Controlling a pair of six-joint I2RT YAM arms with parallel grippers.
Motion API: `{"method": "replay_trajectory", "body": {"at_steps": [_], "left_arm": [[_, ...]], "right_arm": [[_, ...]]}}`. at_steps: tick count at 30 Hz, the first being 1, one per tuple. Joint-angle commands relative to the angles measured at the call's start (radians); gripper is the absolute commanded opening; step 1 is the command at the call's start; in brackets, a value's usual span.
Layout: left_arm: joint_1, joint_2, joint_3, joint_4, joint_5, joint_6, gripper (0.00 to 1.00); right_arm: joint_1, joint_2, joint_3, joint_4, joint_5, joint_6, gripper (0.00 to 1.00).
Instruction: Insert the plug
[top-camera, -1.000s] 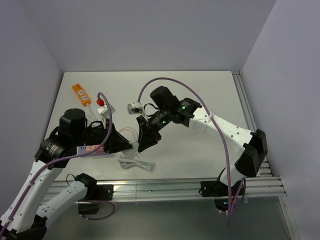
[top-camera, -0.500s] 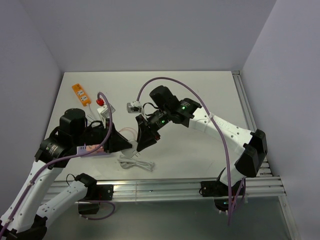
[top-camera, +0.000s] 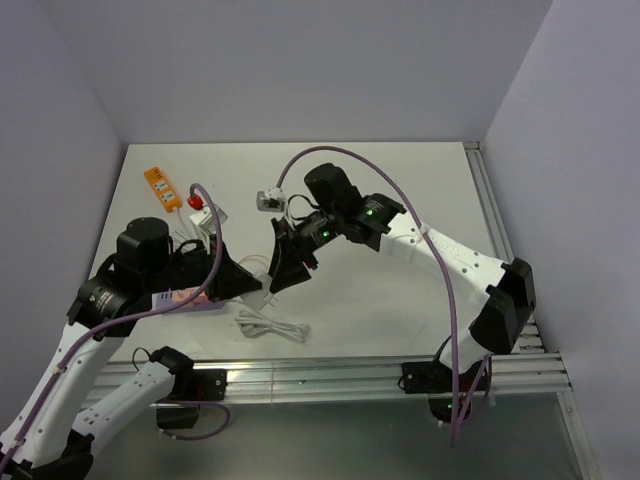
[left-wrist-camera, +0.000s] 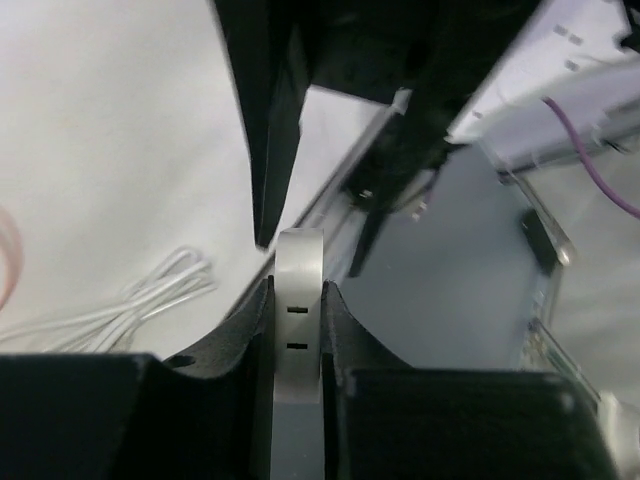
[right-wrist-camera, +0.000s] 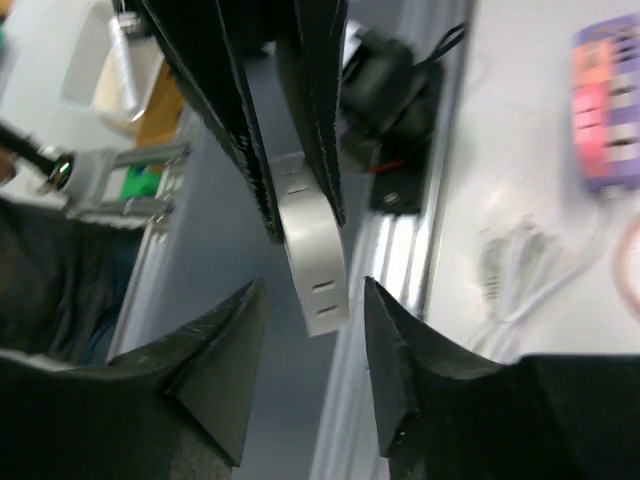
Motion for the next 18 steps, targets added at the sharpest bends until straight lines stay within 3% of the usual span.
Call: {"method": "replay_trajectory", "body": {"at_steps": [1,2,7,9,13,16,18], "left_arm": [[-0.003,0.006,0.039,-0.041,-0.209,-0.044,0.00],[-0.003,0.006,0.052,-0.049,-0.332,-0.052,0.00],[-0.003,-0.005,0.111,-0.118,-0.784,-0.105,0.00],[-0.003,0.001,0.120,-0.142,-0.973,-0.131,0.00],[-0.003,0.035,0.111,-0.121,-1.161,-0.134,0.00],[0.000,0.107,0.105,-0.108,-1.342,-0.128,0.00],[0.023,0.150,0.114,-0.093,-1.384,-0.131,0.00]], "right_arm": [[-0.056,-0.018,-0.008,0.201,0.061,0.145,0.52],[-0.073,-0.025,-0.023,0.235,0.079,0.179,0.60],[-0.205,-0.026,-0.088,0.436,0.231,0.371,0.70],[-0.217,0.029,-0.008,0.357,0.341,0.360,0.70],[-0.202,0.193,0.161,0.280,0.531,0.413,0.63],[-0.200,0.349,0.303,0.264,0.543,0.466,0.56],[-0.194,0.475,0.429,0.240,0.541,0.468,0.53]]}}
